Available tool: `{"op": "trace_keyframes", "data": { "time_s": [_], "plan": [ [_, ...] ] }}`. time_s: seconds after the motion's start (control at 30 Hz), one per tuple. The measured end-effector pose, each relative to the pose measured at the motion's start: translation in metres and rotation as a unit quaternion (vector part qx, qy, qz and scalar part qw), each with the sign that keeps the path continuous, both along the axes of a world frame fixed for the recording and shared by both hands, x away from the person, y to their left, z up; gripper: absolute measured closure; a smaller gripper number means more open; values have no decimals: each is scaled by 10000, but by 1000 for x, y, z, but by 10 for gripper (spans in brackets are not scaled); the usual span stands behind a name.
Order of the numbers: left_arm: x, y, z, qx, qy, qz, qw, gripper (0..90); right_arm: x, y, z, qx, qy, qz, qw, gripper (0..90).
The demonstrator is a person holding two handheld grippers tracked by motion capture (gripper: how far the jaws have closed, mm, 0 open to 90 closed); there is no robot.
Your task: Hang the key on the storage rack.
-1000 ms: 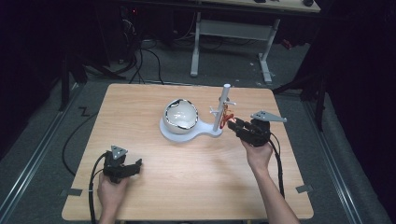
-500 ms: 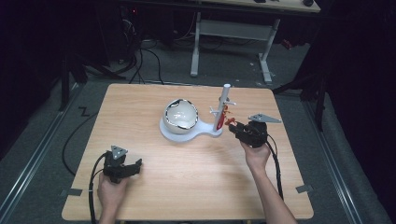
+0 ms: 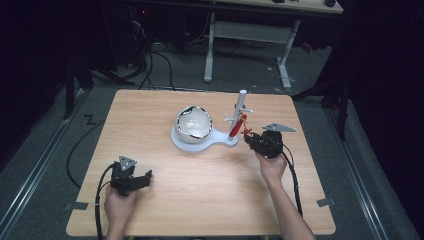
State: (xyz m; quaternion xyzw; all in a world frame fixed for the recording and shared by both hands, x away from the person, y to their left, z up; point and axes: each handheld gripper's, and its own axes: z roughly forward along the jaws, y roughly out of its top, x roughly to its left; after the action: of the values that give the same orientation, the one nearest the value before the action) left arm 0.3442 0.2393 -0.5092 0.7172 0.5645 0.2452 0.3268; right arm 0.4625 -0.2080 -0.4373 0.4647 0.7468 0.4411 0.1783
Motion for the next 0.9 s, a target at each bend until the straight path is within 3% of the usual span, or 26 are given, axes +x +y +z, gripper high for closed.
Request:
{"op": "trace_keyframes", "data": {
  "time_s": [0.43,0.9],
  "plan": [
    [0,0,0,16,4,-1,10000,205,3,0,-4,-52,34,-11,10000,643],
    [0,0,0,24,10,-1,10000,205,-11,-17,0,95,-91,-98,9999,522]
  ]
}}
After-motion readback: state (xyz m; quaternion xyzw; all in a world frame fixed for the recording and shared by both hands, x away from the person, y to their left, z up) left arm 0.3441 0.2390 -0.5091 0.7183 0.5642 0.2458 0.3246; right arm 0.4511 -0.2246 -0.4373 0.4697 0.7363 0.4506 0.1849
